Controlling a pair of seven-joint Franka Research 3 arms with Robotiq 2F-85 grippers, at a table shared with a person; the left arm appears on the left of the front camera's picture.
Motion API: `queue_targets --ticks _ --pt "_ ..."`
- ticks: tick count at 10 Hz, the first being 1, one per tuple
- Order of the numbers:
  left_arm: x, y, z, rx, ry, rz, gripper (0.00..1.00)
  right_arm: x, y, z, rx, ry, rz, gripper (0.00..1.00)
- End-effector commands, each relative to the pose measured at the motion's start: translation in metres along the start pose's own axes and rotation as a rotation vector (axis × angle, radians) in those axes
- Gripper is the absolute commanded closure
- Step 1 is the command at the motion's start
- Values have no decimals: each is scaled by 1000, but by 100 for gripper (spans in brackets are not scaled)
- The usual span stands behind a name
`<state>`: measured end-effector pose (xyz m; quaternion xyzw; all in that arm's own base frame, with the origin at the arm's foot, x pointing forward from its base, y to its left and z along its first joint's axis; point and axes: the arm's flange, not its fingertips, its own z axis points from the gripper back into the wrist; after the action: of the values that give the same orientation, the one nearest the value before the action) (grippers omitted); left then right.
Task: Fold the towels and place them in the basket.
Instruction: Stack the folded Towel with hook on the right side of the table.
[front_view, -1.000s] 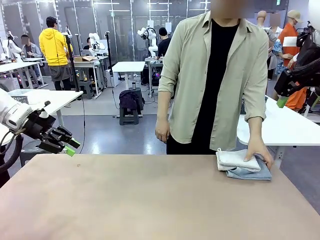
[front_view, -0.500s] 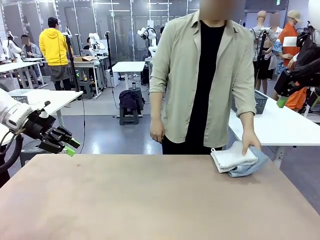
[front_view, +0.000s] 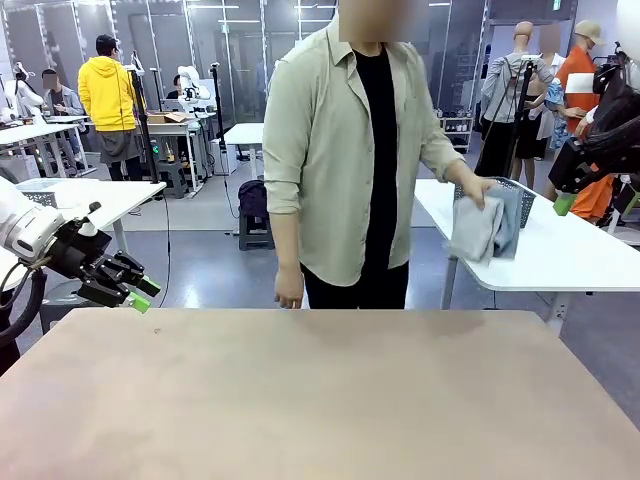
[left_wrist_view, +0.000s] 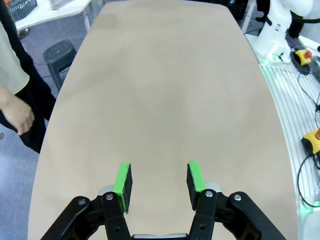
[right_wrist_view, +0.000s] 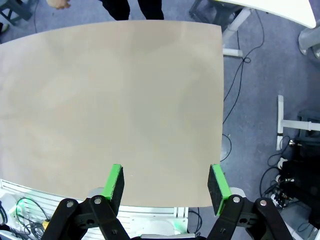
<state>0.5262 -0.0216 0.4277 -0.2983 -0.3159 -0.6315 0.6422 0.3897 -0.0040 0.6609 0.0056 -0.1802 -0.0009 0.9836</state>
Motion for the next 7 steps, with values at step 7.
queue_targets --ticks 7 --pt "1 -2 1 2 -1 -2 43 3 1 2 2 7 -13 16"
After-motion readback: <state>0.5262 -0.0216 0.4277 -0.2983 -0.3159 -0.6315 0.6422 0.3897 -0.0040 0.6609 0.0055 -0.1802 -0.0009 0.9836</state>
